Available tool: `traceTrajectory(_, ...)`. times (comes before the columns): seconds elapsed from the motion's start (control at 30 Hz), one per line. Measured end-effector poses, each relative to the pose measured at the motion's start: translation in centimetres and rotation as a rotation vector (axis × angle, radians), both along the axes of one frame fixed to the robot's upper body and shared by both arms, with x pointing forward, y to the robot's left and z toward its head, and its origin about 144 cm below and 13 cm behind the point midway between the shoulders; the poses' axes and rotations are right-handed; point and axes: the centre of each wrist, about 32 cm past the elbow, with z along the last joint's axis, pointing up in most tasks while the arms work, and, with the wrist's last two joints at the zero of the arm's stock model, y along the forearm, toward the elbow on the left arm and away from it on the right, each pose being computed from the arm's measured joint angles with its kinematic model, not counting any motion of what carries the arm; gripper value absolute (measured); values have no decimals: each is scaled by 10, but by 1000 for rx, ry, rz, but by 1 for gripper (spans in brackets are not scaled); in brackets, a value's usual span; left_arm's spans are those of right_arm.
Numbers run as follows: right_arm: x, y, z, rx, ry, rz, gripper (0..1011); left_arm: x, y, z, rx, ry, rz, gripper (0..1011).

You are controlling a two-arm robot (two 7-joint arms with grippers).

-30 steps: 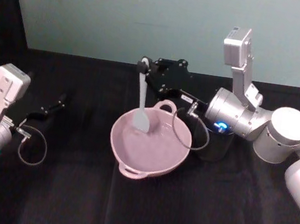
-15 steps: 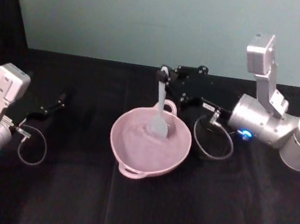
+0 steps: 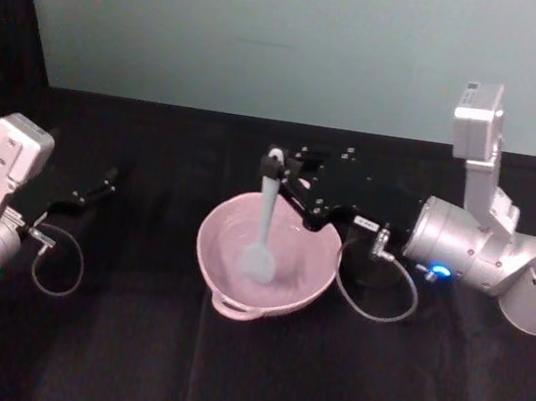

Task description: Use the one hand to pick up the spoon and stir the clear water in the bowl.

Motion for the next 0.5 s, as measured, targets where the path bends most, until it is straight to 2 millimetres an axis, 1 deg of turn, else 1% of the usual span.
traceTrajectory(0.1,2,6,-3,14,7,4,108,0,0,0,0,0,0,1011)
traceTrajectory(0.17,7,13,-8,30,16,-4,108,0,0,0,0,0,0,1011)
traceTrajectory(0.33,16,21,-14,49,4,-37,108,0,0,0,0,0,0,1011)
traceTrajectory(0.5,20,26,-16,69,-24,-83,108,0,0,0,0,0,0,1011)
